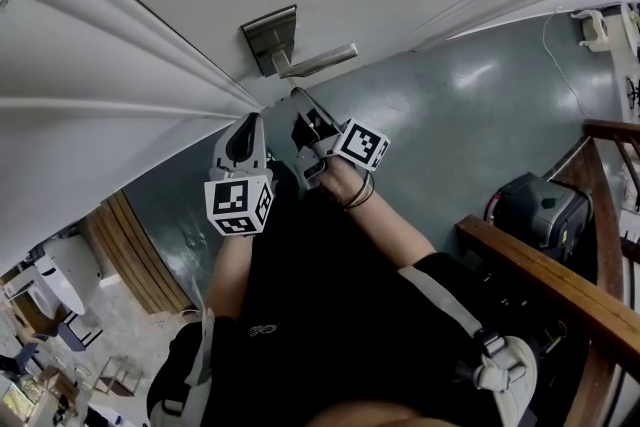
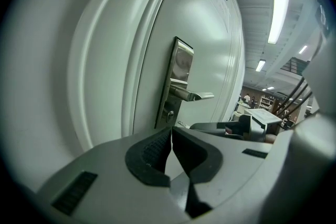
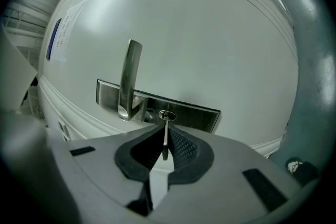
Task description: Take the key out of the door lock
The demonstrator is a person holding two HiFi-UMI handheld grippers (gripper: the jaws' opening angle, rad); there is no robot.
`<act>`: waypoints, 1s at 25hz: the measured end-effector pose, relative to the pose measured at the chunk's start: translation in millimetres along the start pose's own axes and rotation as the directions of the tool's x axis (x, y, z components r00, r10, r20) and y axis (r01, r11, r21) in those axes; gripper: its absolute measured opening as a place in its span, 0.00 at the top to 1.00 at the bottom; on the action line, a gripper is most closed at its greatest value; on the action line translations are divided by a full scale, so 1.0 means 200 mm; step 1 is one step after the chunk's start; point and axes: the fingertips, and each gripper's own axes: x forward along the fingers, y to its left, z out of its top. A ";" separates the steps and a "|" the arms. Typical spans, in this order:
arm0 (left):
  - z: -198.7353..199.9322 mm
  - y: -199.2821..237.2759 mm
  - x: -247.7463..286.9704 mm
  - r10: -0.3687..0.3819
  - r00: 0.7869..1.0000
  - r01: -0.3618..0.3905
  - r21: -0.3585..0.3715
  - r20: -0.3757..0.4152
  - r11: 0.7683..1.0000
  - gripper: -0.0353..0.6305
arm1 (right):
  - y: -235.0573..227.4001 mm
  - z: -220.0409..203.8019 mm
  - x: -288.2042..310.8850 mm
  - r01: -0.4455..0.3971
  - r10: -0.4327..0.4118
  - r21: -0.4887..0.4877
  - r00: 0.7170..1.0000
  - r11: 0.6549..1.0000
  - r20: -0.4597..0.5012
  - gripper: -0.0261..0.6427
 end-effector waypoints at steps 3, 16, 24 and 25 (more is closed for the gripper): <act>-0.01 -0.03 0.01 -0.013 1.000 0.013 0.002 -0.006 1.000 0.91 | -0.01 0.00 -0.05 0.016 -0.017 -0.058 1.000 0.998 -0.023 0.92; -0.05 -0.35 0.11 -0.141 0.989 0.144 0.065 -0.054 0.987 0.91 | -0.18 0.16 -0.46 0.312 -0.415 -0.715 0.909 0.626 0.033 0.92; -0.06 -0.60 0.22 -0.278 0.956 0.287 0.104 -0.096 0.952 0.91 | -0.11 0.30 -0.69 0.397 -0.458 -0.798 0.872 0.453 0.173 0.92; -0.06 -0.64 0.24 -0.297 0.949 0.308 0.109 -0.101 0.945 0.91 | -0.12 0.31 -0.72 0.411 -0.462 -0.796 0.867 0.445 0.190 0.92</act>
